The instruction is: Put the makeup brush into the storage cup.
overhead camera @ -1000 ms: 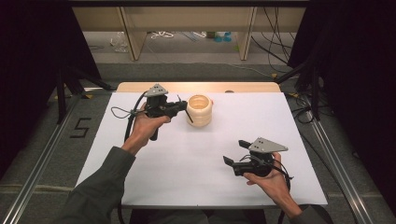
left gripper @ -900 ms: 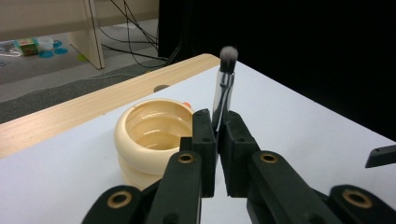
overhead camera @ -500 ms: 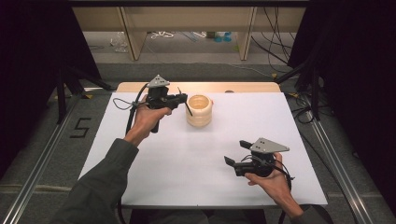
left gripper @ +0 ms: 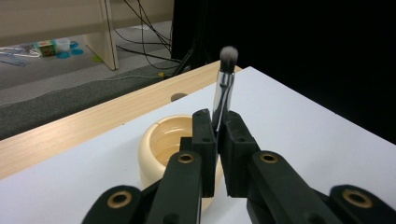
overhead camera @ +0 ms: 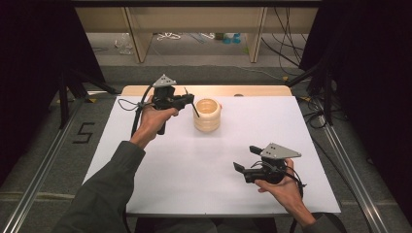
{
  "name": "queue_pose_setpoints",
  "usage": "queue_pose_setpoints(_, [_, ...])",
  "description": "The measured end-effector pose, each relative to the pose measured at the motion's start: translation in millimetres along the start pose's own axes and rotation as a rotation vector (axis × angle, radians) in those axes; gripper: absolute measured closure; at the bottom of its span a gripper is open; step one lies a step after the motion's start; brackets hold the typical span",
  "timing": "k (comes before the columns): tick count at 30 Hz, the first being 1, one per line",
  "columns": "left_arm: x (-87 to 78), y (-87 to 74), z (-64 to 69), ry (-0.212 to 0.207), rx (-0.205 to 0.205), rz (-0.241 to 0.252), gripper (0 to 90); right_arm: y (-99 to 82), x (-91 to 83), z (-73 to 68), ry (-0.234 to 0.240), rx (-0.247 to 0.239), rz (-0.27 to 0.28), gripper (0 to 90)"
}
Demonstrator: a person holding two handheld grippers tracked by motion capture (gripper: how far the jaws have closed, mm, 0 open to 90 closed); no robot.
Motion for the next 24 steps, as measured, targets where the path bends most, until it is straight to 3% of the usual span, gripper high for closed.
queue_pose_setpoints(4, [-1.0, 5.6, 0.7, 0.005, 0.010, 0.004, 84.7, -0.1, 0.1, -1.5, 0.009, 0.015, 0.000, 17.0])
queue_pose_setpoints(24, [5.3, 14.7, -5.9, 0.028, -0.003, 0.007, 84.7, 0.5, 0.4, -0.9, 0.006, -0.001, 0.002, 17.0])
Point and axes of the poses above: each handheld gripper's, and its own axes: x roughly forward along the jaws, y roughly out of its top, z roughly to its right, the point moved 9 cm from there along x, roughly forward along the jaws, and after that the axes turned 7 degrees about -z, right-handed, at the moved point
